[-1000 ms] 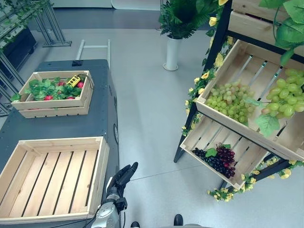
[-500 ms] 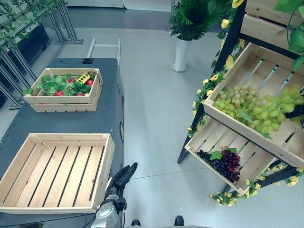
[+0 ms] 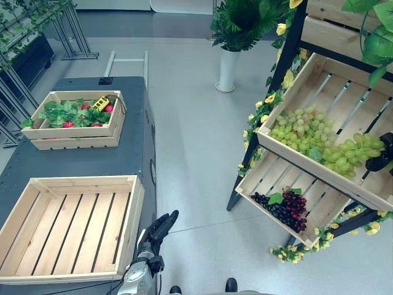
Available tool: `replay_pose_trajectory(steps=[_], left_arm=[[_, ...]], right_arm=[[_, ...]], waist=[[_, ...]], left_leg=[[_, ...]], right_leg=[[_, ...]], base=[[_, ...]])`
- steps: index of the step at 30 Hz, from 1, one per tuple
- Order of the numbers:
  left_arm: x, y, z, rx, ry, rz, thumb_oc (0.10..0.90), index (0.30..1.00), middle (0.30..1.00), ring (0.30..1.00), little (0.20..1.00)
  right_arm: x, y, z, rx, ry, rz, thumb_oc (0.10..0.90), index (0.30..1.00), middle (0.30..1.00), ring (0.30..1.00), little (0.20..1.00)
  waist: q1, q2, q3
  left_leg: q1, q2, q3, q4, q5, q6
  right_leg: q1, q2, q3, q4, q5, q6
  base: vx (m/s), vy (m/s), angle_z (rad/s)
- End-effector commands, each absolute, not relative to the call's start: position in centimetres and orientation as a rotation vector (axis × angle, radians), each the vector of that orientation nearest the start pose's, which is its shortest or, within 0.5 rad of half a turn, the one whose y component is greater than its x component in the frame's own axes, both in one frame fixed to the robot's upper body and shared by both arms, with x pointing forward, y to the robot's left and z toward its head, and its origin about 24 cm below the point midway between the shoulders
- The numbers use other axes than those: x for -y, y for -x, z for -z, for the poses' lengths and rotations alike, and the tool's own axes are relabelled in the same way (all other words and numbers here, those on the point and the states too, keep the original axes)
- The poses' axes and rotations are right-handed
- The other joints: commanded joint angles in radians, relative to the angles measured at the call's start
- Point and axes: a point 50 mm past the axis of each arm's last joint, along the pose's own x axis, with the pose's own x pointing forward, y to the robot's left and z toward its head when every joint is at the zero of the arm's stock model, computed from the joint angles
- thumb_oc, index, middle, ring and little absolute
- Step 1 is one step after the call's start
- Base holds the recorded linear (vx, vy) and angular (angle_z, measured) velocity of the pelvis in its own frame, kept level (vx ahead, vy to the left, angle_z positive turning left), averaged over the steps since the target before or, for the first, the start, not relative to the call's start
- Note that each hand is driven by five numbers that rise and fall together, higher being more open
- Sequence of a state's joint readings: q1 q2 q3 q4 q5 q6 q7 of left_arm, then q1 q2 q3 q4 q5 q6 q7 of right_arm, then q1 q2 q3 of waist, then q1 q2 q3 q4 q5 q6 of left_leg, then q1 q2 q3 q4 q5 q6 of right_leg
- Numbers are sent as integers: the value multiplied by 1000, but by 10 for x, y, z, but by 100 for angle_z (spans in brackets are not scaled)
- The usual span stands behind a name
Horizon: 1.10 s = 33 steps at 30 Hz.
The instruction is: Pick up the fruits from the basket on one side to the basket on the other side
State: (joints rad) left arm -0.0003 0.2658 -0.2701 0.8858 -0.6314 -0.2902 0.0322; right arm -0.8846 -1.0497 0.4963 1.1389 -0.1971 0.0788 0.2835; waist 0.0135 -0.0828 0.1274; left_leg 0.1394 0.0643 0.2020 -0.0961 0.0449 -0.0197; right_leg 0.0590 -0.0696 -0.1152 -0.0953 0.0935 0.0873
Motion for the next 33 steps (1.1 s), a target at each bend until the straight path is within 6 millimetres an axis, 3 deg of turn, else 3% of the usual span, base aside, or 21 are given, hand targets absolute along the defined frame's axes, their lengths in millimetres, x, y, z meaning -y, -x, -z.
replay_pose_trajectory(steps=[1,10,20,28,33], left_arm=[[-208,-220,82,-435,121,-103,800,900,900,900,900],[-209,-218,83,-440,115,-97,800,900,900,900,900],[-209,-217,83,-438,125,-112,800,900,900,900,900],[-207,-210,87,-449,143,-138,800,900,900,900,900],[-204,-210,86,-441,156,-147,800,900,900,900,900]], right_arm=[[429,-310,-232,-579,1273,339,800,900,900,900,900],[416,-317,-245,-415,1278,302,800,900,900,900,900],[389,-326,-257,-133,1268,338,800,900,900,900,900],[352,-323,-258,166,1381,381,800,900,900,900,900],[324,-316,-243,292,1427,337,800,900,900,900,900]], waist=[[3,-40,-54],[-4,-45,-61],[-25,-38,-59],[-58,-23,-67],[-84,-10,-65]], left_leg=[[37,-38,-9,9,-154,26],[36,-37,-3,9,-157,27],[38,-37,4,9,-159,27],[35,-37,15,9,-164,25],[37,-37,27,9,-169,29]], right_leg=[[63,5,-2,8,-90,12],[60,8,4,8,-92,10],[58,10,12,8,-93,11],[47,9,26,8,-94,16],[42,9,42,8,-97,19]], base=[[0,0,0],[0,0,0],[-1,0,-4],[0,0,0],[-3,-1,-1]])
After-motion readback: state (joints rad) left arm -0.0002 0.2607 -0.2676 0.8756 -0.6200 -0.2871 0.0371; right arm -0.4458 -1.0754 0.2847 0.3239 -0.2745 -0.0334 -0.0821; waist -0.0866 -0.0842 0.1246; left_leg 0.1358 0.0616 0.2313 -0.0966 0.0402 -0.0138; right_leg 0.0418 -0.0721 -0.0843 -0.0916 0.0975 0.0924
